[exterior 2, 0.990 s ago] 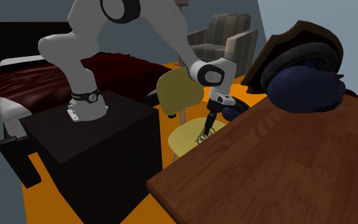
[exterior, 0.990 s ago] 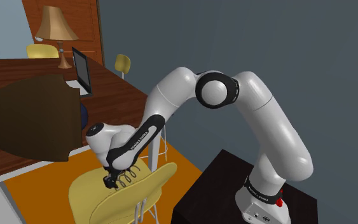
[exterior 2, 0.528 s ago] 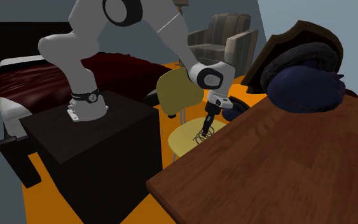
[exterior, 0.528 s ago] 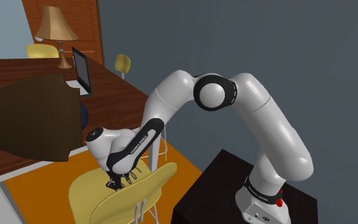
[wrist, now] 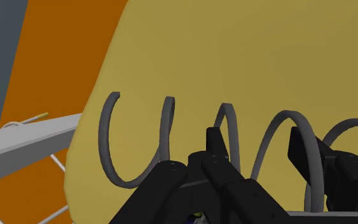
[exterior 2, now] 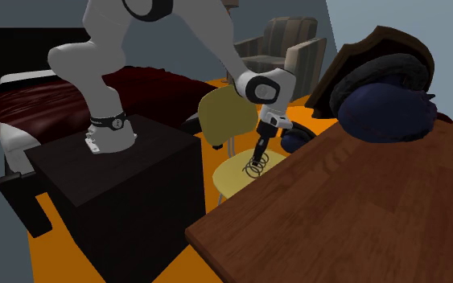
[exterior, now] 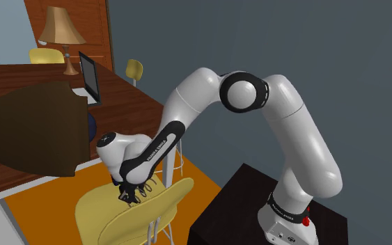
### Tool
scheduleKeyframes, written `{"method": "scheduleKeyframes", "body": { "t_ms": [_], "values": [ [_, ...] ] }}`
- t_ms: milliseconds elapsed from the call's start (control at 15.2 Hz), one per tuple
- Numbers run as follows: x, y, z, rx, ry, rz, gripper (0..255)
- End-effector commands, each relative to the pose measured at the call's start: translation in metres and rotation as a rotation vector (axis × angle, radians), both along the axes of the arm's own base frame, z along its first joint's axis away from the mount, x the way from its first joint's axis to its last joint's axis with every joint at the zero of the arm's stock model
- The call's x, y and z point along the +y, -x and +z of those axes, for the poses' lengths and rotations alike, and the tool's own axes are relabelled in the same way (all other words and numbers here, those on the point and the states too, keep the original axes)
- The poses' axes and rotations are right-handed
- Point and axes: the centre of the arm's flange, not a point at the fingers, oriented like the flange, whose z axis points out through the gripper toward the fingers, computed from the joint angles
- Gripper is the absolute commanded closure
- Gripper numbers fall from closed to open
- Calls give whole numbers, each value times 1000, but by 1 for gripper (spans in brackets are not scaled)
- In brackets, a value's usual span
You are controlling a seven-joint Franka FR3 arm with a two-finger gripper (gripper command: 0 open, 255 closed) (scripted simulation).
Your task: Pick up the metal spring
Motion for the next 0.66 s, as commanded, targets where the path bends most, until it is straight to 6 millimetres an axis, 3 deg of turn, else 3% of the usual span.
{"method": "scheduleKeyframes", "body": {
  "t_ms": [0, 462, 594],
  "values": [
    [-1, 0, 11, 0, 0, 0, 255],
    [-1, 0, 48, 0, 0, 0, 255],
    [-1, 0, 49, 0, 0, 0, 255]
  ]
}}
